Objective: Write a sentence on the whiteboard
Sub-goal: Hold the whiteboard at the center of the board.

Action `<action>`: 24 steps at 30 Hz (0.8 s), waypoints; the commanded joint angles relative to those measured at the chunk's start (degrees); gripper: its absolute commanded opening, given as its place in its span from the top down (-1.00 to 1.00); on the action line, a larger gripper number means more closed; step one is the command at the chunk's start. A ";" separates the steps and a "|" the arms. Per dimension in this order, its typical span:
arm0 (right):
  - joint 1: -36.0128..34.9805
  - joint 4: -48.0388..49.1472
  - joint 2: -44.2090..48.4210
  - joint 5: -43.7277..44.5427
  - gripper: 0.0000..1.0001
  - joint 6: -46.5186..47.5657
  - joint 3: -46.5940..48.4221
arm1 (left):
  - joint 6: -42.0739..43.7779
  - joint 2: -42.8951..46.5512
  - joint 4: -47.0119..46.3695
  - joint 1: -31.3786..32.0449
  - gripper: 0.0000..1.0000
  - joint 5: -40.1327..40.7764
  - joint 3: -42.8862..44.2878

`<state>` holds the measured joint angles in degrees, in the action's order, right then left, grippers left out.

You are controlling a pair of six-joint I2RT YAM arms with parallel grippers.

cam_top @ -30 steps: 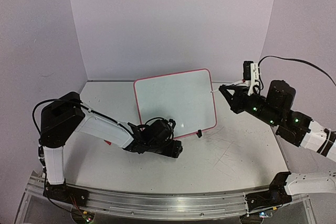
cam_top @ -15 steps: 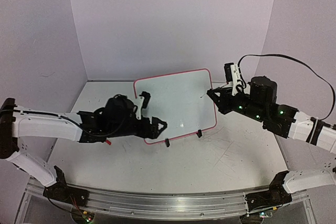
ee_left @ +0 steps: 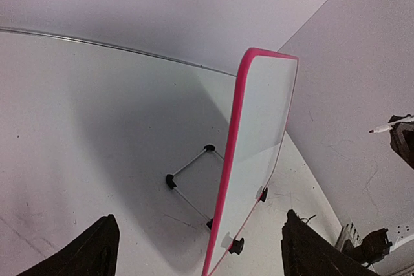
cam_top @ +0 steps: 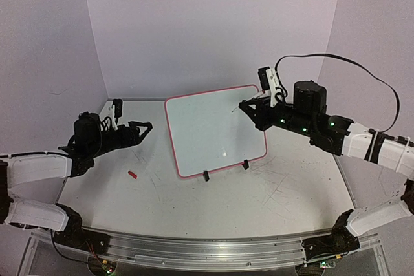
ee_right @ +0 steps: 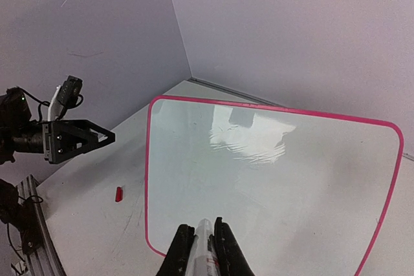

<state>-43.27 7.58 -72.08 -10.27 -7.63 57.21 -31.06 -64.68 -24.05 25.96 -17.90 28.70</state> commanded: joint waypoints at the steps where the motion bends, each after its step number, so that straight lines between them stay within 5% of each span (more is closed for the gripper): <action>1: -0.43 3.72 -3.44 -1.16 1.00 1.27 4.73 | -1.73 -8.75 -21.65 -2.86 -0.66 -18.39 -0.39; 7: -2.09 4.11 -6.03 -0.92 1.00 1.09 7.84 | -1.63 -17.70 -29.48 -3.29 -0.47 -27.02 3.74; 21: -4.66 4.80 -4.25 2.43 1.00 3.03 6.83 | -1.30 -30.02 -30.19 -3.72 -0.46 -29.29 11.11; 24: -4.67 4.89 -4.29 2.24 1.00 3.38 7.16 | -3.19 -32.75 -30.19 -3.67 -0.33 -29.78 13.19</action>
<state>-47.92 9.89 -78.11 -9.00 -6.02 62.72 -33.00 -95.13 -51.19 22.50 -45.62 37.62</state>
